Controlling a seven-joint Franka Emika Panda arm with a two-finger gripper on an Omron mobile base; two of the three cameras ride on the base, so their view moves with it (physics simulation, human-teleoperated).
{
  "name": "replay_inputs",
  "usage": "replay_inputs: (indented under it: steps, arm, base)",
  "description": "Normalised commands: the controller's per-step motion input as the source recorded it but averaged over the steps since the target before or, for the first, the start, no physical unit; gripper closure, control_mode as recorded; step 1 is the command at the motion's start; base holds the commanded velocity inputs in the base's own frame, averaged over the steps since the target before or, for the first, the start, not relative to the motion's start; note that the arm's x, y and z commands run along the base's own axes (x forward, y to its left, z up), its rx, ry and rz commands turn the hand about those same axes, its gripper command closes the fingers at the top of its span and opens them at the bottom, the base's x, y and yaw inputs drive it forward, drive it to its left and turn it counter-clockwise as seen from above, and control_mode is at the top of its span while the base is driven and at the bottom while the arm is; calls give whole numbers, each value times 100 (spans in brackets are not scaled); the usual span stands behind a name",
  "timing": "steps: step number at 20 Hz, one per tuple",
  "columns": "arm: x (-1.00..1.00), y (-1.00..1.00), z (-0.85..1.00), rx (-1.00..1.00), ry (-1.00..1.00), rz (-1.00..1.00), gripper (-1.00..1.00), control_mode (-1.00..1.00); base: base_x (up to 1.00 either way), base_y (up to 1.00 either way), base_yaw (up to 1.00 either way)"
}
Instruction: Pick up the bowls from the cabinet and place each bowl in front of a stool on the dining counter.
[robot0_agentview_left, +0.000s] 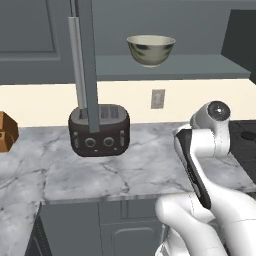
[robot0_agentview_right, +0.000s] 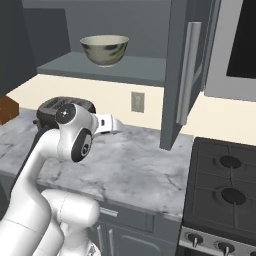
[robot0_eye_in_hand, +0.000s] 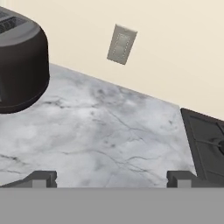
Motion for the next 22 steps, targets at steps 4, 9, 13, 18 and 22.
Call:
replay_inputs:
  steps: [4,9,13,18,22]
  arm:
    - [0,9,9,-1,0,0,-100,-100]
    - [0,14,37,-2,0,-1,-100,-100]
    - [-5,12,72,24,-2,0,-100,-100]
    - [-2,7,71,38,-1,-5,-100,-100]
    - [-20,43,57,33,-17,-25,-100,-100]
  base:
    - [0,3,0]
    - [0,0,0]
    - [0,0,0]
    - [0,0,0]
    - [0,0,0]
